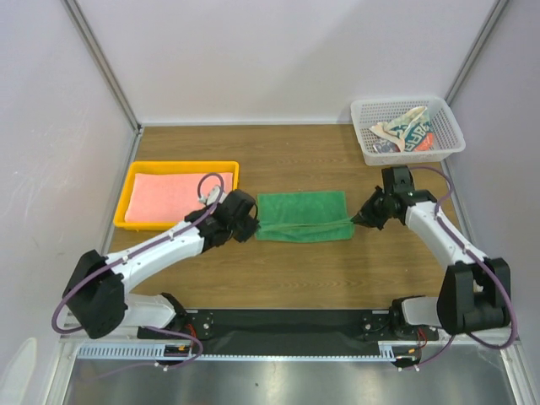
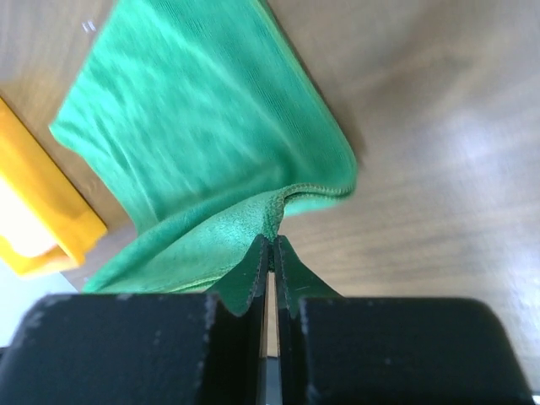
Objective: Fold and stack the towels
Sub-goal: Fold the towel
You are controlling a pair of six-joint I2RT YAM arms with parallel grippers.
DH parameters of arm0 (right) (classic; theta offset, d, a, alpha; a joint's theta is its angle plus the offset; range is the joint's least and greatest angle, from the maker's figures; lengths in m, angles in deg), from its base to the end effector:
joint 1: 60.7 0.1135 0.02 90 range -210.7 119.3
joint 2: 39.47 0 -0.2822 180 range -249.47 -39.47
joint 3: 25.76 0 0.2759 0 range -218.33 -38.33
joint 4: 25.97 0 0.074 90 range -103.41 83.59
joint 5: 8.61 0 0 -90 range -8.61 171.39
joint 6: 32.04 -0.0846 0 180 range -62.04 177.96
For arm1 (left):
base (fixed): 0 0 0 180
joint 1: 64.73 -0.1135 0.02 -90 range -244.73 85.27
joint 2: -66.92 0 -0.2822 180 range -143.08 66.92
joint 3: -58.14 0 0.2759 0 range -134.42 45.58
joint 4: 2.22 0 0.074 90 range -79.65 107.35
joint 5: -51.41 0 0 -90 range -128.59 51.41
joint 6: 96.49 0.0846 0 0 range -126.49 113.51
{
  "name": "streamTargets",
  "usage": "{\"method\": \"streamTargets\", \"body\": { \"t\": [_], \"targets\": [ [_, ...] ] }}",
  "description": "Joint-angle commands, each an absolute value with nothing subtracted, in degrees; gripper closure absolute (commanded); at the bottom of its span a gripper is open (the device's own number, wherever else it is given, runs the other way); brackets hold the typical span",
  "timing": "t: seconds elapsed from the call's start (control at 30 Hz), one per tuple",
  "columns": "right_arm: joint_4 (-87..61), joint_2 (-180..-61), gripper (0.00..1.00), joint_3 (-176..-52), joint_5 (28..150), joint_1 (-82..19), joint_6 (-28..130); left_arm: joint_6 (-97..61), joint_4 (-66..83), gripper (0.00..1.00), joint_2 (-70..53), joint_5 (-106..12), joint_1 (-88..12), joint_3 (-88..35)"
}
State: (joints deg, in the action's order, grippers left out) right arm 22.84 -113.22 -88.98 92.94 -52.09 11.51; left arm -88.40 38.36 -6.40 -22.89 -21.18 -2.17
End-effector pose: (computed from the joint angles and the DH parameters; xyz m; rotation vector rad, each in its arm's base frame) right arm 0.2865 0.0605 0.1990 0.8044 2.5775 0.5841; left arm 0.2333 -0.1902 0.1966 -0.9480 2.3730 -0.5850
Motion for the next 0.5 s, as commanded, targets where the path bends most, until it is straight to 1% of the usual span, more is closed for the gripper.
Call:
{"method": "streamTargets", "body": {
  "t": [0.0,0.3,0.47],
  "targets": [
    [20.7,-117.7,1.0,-95.1,93.8,-53.5,13.9,-83.4,38.9,1.0,-9.7,-23.0,-24.6,-9.3],
    [18.7,-132.1,1.0,-107.2,95.1,-54.9,16.6,-79.0,39.3,1.0,-19.6,-23.6,-29.7,-19.1],
    [18.1,-138.9,1.0,-111.2,95.6,-55.1,18.3,-78.8,38.9,1.0,-25.2,-24.4,-31.8,-20.7]
  ]
}}
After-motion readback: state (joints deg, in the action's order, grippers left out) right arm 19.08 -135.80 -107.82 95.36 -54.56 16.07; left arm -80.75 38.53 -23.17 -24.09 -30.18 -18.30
